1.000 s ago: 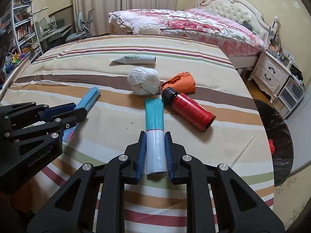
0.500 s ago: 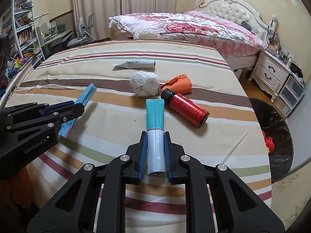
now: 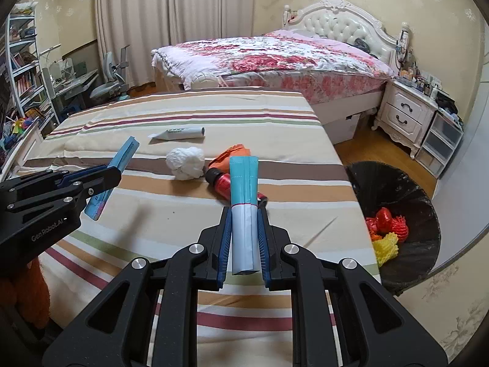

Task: Collect trash
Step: 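Carry the tube and blue packet over the black bin, then open both tools to drop the tube and packet into the bin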

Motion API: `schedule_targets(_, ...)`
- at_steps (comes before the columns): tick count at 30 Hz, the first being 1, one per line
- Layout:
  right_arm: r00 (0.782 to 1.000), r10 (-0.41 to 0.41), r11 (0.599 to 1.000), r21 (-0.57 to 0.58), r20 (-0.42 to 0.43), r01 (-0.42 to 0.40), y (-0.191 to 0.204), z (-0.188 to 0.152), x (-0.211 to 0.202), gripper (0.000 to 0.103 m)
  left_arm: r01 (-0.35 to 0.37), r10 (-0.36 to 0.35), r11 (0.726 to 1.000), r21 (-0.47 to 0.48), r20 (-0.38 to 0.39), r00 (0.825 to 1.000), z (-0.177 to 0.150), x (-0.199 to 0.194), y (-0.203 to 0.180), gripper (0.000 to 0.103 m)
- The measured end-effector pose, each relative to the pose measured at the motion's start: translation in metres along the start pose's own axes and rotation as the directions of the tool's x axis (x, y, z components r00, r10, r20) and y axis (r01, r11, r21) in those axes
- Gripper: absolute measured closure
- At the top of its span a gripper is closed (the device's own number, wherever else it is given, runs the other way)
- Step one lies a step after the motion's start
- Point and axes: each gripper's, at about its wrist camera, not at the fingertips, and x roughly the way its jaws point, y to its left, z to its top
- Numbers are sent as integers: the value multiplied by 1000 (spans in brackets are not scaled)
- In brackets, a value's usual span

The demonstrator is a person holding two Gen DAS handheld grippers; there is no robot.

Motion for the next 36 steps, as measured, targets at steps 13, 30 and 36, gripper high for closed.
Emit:
schedule_targets(13,979,-200,973,126,44,193,-91,6,-9,86,117,-122,982,146,30,992,42,30,-92,84)
schedule_targets(30,932,-361,891,289,-17,350,-196,0,27,86,157,-149,949,273,-50,988,76,122,-193,84)
schedule_targets(36,929,-368,877,315,-42,362,-212,-5,43,86,143,-125,941,305,-77,989,78,147,-211,84)
